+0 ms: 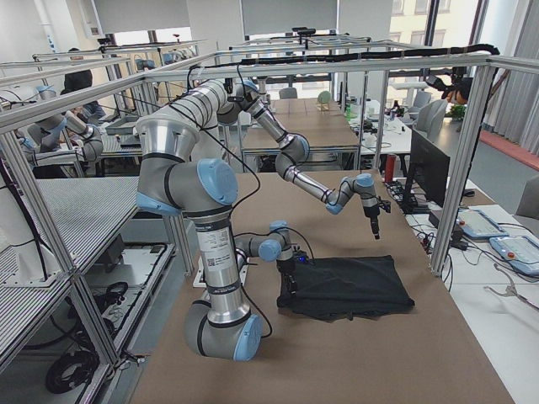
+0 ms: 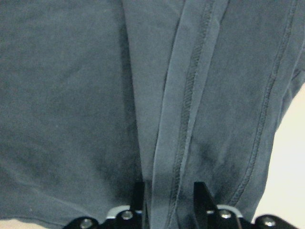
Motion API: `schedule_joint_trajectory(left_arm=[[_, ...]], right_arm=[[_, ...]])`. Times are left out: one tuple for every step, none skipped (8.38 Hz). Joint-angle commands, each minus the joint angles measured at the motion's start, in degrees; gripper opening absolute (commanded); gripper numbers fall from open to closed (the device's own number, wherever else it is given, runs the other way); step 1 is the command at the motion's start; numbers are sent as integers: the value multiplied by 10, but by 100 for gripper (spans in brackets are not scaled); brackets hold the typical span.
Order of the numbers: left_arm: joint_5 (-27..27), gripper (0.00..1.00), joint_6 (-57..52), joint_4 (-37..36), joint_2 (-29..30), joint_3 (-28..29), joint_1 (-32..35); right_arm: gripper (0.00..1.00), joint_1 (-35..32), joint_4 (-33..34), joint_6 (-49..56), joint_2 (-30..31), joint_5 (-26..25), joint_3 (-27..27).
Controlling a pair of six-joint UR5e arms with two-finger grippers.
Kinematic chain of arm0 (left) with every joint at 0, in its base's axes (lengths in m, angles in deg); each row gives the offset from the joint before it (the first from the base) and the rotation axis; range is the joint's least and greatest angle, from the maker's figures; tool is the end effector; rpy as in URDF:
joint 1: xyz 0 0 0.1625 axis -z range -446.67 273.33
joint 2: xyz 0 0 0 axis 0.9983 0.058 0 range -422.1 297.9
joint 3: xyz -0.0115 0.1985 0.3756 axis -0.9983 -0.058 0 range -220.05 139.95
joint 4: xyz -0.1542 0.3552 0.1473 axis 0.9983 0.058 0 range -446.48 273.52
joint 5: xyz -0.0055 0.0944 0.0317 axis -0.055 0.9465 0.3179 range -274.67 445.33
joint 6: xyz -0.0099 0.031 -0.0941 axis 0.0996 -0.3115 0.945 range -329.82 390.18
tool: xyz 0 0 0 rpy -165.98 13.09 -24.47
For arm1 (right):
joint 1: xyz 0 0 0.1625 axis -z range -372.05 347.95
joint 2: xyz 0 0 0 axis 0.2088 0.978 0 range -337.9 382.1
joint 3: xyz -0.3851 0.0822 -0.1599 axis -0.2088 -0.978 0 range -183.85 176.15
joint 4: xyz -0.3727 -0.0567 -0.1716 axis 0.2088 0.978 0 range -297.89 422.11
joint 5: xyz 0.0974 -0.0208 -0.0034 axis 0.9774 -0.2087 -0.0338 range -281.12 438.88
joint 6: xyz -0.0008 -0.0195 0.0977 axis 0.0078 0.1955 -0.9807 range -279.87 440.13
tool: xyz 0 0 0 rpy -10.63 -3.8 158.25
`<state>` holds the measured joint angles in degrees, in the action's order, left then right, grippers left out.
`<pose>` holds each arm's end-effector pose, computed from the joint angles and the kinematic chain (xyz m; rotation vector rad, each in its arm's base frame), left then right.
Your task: Fold clothes
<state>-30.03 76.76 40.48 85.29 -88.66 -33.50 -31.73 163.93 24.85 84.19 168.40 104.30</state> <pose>0.4470 -0.7483 0.2579 0.4046 0.9093 0.0485 -0.5288 -0.3315 0.2820 0.2812 -0.5293 -0.2520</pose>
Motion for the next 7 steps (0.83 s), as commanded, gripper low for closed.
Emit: schedule_joint_trajectory(left_arm=[[0, 94, 0, 0, -1, 0, 0], [1, 94, 0, 0, -1, 0, 0], [1, 94, 0, 0, -1, 0, 0], [0, 94, 0, 0, -1, 0, 0], [1, 94, 0, 0, -1, 0, 0], [1, 94, 0, 0, -1, -1, 0], [1, 94, 0, 0, -1, -1, 0]], right_arm=[[38, 6, 2, 0, 0, -11, 1], [26, 7, 2, 0, 0, -11, 1], [16, 7, 3, 0, 0, -11, 3], [14, 7, 2, 1, 0, -11, 4], [13, 6, 2, 1, 0, -11, 5], [13, 6, 2, 1, 1, -11, 8], [10, 6, 2, 1, 2, -12, 8]])
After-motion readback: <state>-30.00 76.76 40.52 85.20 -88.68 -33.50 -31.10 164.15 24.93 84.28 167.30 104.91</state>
